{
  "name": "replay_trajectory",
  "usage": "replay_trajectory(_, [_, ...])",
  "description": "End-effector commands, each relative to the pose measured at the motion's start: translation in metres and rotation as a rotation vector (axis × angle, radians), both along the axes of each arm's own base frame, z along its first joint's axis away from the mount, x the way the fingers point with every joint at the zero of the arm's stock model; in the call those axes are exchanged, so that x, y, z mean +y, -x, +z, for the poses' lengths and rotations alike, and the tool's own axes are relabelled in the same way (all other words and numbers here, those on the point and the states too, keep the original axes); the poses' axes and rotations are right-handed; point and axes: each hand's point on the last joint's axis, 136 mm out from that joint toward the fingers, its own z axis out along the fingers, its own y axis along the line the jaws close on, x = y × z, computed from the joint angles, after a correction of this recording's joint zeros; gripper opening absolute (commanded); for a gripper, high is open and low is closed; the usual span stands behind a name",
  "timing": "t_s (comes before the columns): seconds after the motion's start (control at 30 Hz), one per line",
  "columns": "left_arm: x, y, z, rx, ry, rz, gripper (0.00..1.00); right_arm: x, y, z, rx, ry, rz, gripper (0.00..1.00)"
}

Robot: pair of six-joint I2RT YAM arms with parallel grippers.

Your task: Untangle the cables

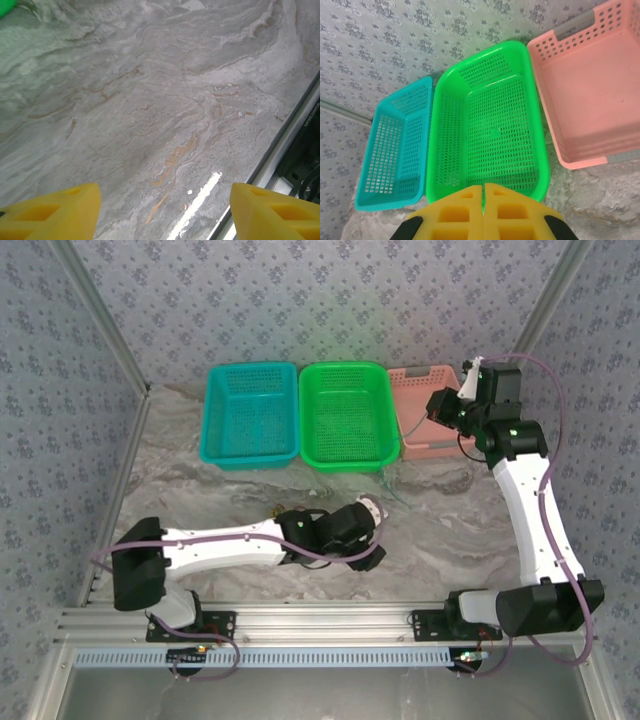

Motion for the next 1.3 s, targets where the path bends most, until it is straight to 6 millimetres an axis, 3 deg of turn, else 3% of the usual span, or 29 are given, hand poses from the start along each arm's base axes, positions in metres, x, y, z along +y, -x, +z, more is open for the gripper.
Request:
replay_trajectory(0.0, [0.013,-0.003,0.064,-0.060,0.113,0.027,0.70,-0.008,0.002,-0.006,-0.002,0.083,-0.022,0.00])
replay_trajectory(0.1, [0.024,-0.004,0.090,-0.087,0.164,0.042,0.72,-0.009,0.003,-0.010,0.005,0.116,-0.033,0.00])
replay_trajectory(0.2, [0.037,-0.019,0.102,-0.070,0.194,0.086,0.74,-0.001,0.006,-0.012,0.007,0.140,-0.006,0.00])
replay_trajectory(0.37, [0.042,-0.057,0.099,-0.013,0.221,0.125,0.76,0.033,0.015,-0.016,0.008,0.154,0.101,0.00])
replay_trajectory(0.6, [0.024,-0.091,0.093,-0.004,0.227,0.118,0.71,0.067,0.027,-0.031,0.043,0.141,0.196,0.00])
replay_trajectory(0.77, [0.019,-0.105,0.082,-0.015,0.212,0.142,0.53,0.081,0.035,-0.038,0.058,0.124,0.238,0.00])
replay_trajectory(0.87, [0.020,-0.108,0.079,-0.016,0.217,0.150,0.34,0.084,0.038,-0.040,0.064,0.106,0.248,0.00])
replay_trajectory(1.0, [0.020,-0.106,0.079,-0.009,0.234,0.146,0.00,0.085,0.038,-0.041,0.065,0.095,0.248,0.00])
replay_trajectory(1.1, [0.018,-0.102,0.080,0.008,0.258,0.133,0.00,0.083,0.039,-0.040,0.071,0.080,0.244,0.00])
replay_trajectory(1.2, [0.018,-0.102,0.085,0.019,0.300,0.144,0.00,0.078,0.046,-0.031,0.044,0.041,0.219,0.33])
replay_trajectory(1.27, [0.021,-0.104,0.088,0.027,0.330,0.156,0.00,0.077,0.056,-0.025,0.014,-0.006,0.213,0.36])
